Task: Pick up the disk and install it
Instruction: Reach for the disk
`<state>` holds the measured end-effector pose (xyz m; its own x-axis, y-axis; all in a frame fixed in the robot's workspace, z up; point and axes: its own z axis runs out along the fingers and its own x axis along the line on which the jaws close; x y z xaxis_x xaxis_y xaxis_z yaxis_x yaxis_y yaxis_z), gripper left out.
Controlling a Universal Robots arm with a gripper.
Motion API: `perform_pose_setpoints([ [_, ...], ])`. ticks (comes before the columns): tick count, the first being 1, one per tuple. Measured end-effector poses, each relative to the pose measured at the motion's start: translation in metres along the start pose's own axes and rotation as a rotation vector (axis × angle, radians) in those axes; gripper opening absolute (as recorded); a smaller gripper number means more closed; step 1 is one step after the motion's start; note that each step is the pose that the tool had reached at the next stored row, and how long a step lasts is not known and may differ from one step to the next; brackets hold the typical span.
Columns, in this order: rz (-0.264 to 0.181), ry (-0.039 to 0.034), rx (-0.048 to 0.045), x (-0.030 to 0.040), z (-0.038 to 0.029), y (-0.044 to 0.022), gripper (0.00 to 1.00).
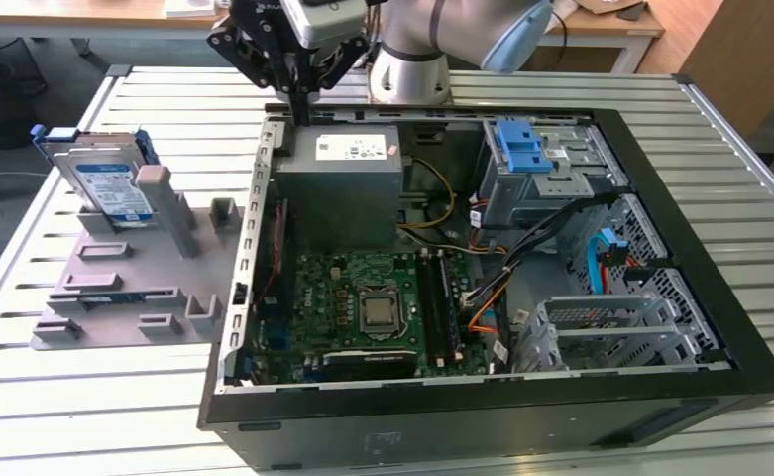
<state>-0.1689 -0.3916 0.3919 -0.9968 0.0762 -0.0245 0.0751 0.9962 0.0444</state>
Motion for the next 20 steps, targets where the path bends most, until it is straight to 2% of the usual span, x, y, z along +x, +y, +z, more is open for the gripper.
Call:
perform_pose_setpoints([
  [12,0.0,0.0,0.0,0.0089,0.0004,0.0016,0.15],
  [20,0.0,0.0003,0.0,0.0096,0.0005,0.0016,0.15],
])
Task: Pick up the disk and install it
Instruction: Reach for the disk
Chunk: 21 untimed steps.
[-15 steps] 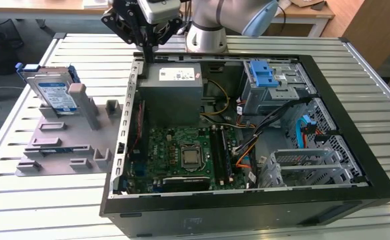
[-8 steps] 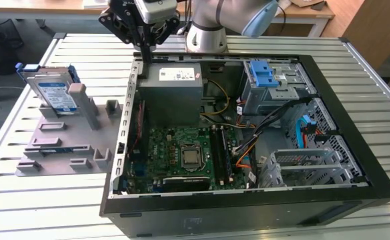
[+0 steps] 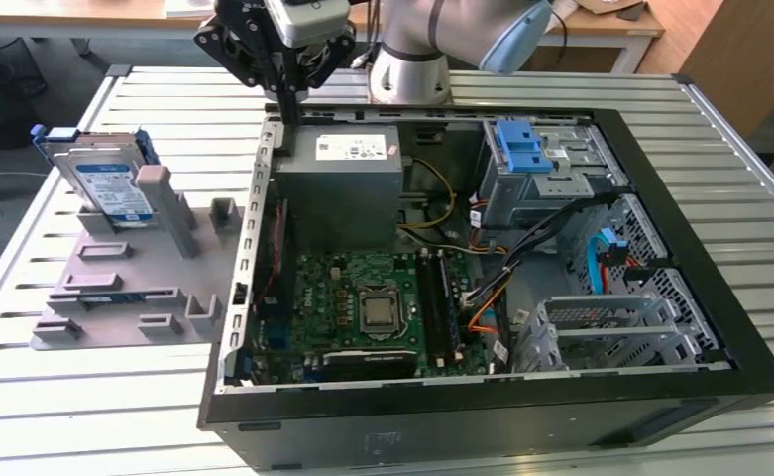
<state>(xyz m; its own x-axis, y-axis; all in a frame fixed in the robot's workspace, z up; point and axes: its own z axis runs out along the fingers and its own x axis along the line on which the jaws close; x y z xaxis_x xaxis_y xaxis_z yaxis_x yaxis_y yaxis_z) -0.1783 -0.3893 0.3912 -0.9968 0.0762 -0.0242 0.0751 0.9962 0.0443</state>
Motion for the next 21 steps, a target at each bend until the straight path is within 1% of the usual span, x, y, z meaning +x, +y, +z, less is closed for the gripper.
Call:
perform_pose_setpoints([
  [4,0.0,0.0,0.0,0.0004,0.0,-0.0001,0.13],
  [5,0.0,0.0,0.0,0.0009,0.0,-0.0001,0.11],
  [7,0.0,0.0,0.0,0.0024,-0.0001,-0.0002,0.11],
  [16,0.0,0.0,0.0,0.0116,0.0001,0.0023,0.11],
  [19,0.0,0.0,0.0,0.0166,0.0,0.0028,0.11],
  [21,0.0,-0.0001,-0.0001,0.0187,0.0001,0.003,0.11],
])
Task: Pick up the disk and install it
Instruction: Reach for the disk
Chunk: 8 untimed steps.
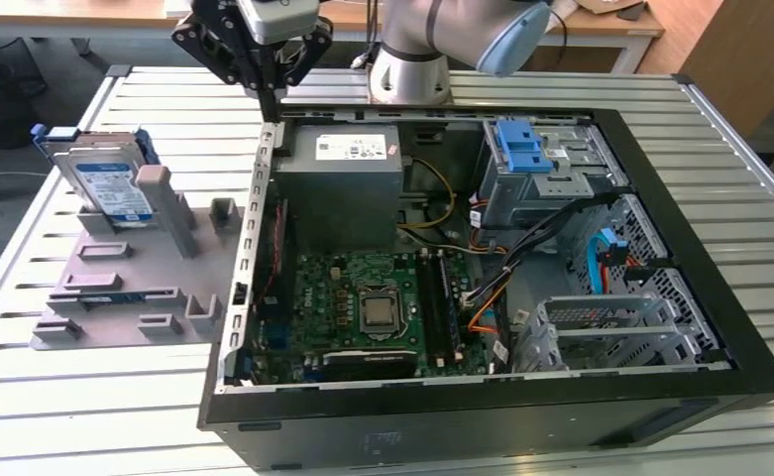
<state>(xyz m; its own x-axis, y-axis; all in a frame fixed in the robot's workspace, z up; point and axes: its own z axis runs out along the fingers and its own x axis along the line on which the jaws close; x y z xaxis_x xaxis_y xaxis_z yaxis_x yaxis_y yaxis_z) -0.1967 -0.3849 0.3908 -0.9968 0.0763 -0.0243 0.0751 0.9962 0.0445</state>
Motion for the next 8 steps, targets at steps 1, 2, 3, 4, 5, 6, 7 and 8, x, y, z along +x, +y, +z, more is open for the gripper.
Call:
perform_pose_setpoints([
  [1,0.0,0.0,0.0,0.0004,0.0001,0.0,0.11],
  [2,0.0,0.0,0.0,0.0006,0.0001,0.0,0.11],
  [3,0.0,0.0001,0.0001,0.0006,0.0001,0.0,0.11],
  [4,0.0,0.0002,0.0002,0.0007,0.0001,-0.0001,0.11],
  [5,0.0,0.0002,0.0002,0.0007,0.0001,-0.0001,0.11],
  [6,0.0,0.0002,0.0002,0.0007,0.0002,-0.0001,0.11],
  [7,0.0,0.0002,0.0001,0.0009,0.0002,-0.0001,0.11],
  [8,0.0,0.0,-0.0001,0.0012,0.0003,-0.0001,0.11],
])
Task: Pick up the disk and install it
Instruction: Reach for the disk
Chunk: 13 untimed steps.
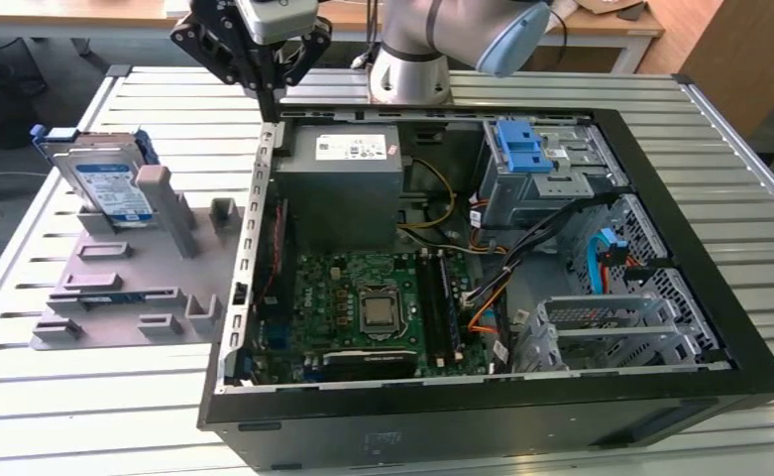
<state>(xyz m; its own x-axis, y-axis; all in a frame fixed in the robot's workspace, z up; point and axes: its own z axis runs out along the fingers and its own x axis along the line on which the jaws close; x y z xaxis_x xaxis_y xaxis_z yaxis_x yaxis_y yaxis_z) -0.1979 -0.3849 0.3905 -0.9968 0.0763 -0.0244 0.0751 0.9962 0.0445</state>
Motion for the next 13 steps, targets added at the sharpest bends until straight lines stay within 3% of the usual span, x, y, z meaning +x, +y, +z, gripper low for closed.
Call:
perform_pose_setpoints([
  [13,0.0,0.0002,0.0002,0.0111,0.0,0.0001,0.11],
])
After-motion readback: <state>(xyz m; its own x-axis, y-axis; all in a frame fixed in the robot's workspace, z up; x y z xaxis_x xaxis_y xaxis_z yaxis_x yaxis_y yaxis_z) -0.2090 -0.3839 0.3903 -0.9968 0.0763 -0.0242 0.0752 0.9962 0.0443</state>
